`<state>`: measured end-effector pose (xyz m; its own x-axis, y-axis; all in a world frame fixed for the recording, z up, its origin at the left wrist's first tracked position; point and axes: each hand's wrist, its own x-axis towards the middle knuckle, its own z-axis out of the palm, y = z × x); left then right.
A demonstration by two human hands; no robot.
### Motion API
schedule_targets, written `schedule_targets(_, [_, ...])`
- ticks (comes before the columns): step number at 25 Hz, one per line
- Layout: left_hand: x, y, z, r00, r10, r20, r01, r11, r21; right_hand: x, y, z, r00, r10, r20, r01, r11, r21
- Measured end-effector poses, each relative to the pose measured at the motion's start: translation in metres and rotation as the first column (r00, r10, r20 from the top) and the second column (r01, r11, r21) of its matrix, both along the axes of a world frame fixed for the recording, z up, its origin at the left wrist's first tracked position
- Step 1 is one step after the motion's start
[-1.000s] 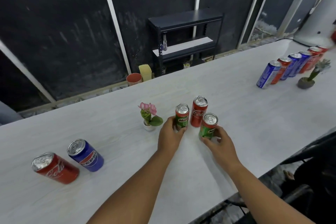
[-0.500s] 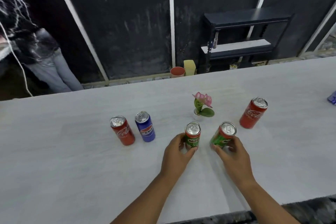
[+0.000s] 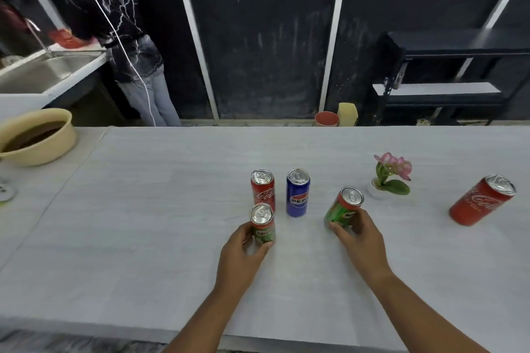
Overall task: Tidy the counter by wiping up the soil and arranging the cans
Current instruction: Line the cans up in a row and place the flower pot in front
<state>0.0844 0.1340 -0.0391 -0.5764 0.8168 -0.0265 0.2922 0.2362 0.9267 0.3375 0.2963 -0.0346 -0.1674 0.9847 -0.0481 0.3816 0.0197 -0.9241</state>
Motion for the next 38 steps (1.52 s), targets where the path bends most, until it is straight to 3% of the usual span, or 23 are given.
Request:
schedule_targets(6, [-0.064,0.003,0.001,0.991,0.13,-0.02,-0.13,0.991,0.009,-0.027,0.01,-0.001,0.996,-0.024,0.088,0.022,0.999,0.031])
schedule_targets(17, [-0.107,0.045,0.004,0.996,-0.012,-0.093,0.006,0.998,-0.06,-0.04,0.029,0.002,0.962,-0.007,0.273,-0.014,0.997,0.074])
schedule_targets(33, [-0.109,0.039,0.004,0.993,-0.047,-0.11,0.038,0.995,-0.087,-0.031,0.029,0.0,0.957,0.009,0.289,-0.032,0.997,0.074])
schedule_targets(38, [-0.056,0.002,-0.022,0.938,0.141,-0.315,-0.177,0.98,-0.088,-0.001,0.004,-0.013,0.979,-0.075,0.189,0.059,0.994,0.09])
